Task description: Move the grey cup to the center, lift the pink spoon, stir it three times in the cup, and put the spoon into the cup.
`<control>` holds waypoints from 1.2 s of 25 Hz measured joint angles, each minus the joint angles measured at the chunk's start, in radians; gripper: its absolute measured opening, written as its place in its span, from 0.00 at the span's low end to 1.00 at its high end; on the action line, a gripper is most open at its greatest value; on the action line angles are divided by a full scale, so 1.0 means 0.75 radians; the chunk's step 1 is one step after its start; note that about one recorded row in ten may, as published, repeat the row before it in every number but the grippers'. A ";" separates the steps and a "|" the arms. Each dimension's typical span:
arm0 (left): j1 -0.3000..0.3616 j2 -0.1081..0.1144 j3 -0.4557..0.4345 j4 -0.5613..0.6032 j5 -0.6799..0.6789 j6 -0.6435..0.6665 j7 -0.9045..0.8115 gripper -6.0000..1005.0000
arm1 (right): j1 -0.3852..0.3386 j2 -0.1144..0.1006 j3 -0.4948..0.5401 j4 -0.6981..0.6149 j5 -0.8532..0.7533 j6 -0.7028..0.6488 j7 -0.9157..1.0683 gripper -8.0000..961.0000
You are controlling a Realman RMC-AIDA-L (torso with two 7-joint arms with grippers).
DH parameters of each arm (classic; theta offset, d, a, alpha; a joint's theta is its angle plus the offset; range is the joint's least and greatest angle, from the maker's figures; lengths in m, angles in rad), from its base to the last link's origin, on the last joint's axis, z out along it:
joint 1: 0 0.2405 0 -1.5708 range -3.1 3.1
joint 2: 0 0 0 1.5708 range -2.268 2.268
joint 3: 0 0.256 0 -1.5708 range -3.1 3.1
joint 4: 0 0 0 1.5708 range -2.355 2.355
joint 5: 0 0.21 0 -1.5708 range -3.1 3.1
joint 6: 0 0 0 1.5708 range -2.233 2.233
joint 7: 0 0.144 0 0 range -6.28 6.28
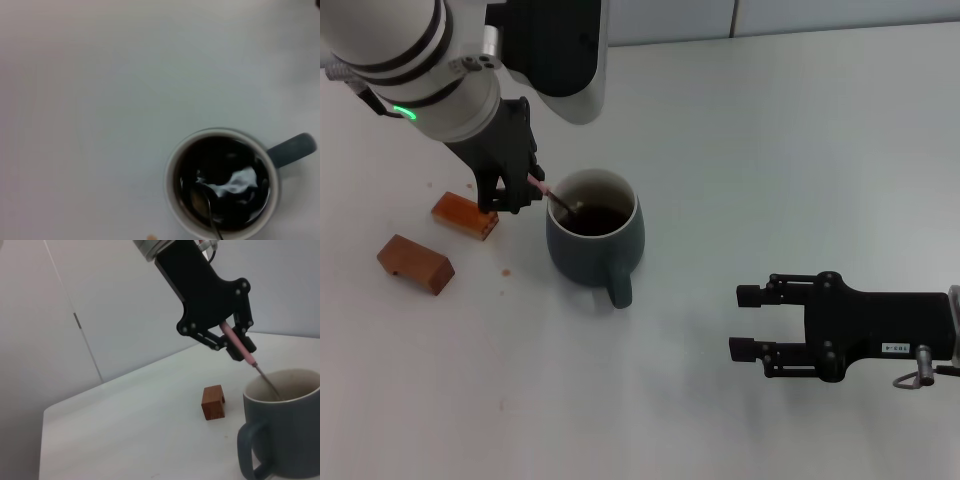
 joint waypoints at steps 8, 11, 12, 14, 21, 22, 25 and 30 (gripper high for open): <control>0.000 -0.004 0.009 0.028 -0.107 -0.031 -0.032 0.26 | 0.001 0.000 0.000 0.000 0.000 0.000 0.000 0.73; 0.015 -0.003 0.008 0.031 -0.140 -0.035 -0.038 0.26 | 0.002 0.000 0.000 0.000 -0.001 0.000 0.000 0.73; 0.030 -0.002 0.006 0.033 -0.172 -0.041 -0.038 0.26 | 0.002 0.000 0.000 0.000 -0.001 0.000 0.000 0.73; 0.069 0.002 -0.002 0.037 -0.248 -0.069 -0.037 0.26 | 0.002 0.000 0.000 0.000 -0.001 0.000 0.000 0.73; 0.317 0.011 -0.115 0.155 -0.604 -0.352 0.071 0.27 | 0.000 -0.001 0.000 0.000 -0.001 0.000 0.000 0.73; 0.317 0.011 -0.115 0.155 -0.604 -0.352 0.071 0.35 | 0.000 -0.001 0.000 0.000 -0.001 0.000 0.000 0.73; 0.472 0.012 -0.219 0.235 -0.853 -0.493 0.202 0.52 | -0.006 -0.001 0.000 -0.002 0.002 0.000 0.000 0.73; 0.702 0.018 -0.423 0.253 -1.293 -0.492 0.495 0.67 | -0.015 -0.002 0.011 -0.003 0.006 0.000 -0.009 0.73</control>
